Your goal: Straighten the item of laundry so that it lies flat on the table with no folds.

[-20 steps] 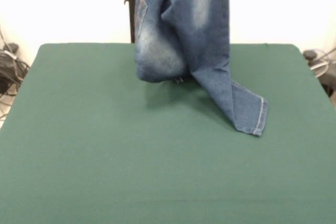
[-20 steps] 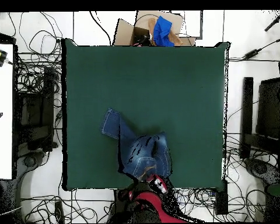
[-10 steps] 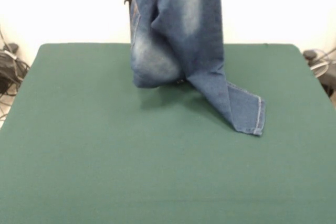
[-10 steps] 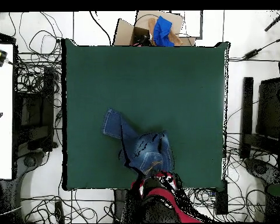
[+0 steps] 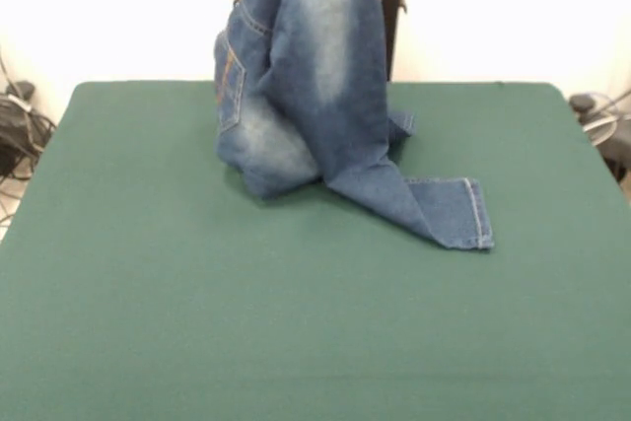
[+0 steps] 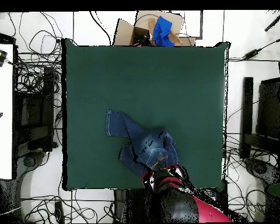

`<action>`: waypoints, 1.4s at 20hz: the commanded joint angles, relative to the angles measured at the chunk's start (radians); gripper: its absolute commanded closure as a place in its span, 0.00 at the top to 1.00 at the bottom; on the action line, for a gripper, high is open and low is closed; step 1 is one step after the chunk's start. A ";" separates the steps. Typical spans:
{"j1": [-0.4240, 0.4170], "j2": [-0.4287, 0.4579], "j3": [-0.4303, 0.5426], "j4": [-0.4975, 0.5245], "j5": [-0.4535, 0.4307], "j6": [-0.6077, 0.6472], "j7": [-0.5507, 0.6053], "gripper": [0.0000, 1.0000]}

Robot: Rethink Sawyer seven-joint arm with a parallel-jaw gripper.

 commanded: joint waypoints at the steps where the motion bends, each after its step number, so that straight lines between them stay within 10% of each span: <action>1: 0.008 0.369 0.047 -0.220 -0.217 -0.101 0.032 0.00; 5: 0.010 0.595 0.032 -0.363 -0.289 -0.155 0.030 0.00; 13: 0.060 0.754 0.057 -0.537 -0.374 -0.160 0.071 0.00; 28: 0.016 0.846 0.065 -0.569 -0.390 -0.234 0.120 0.00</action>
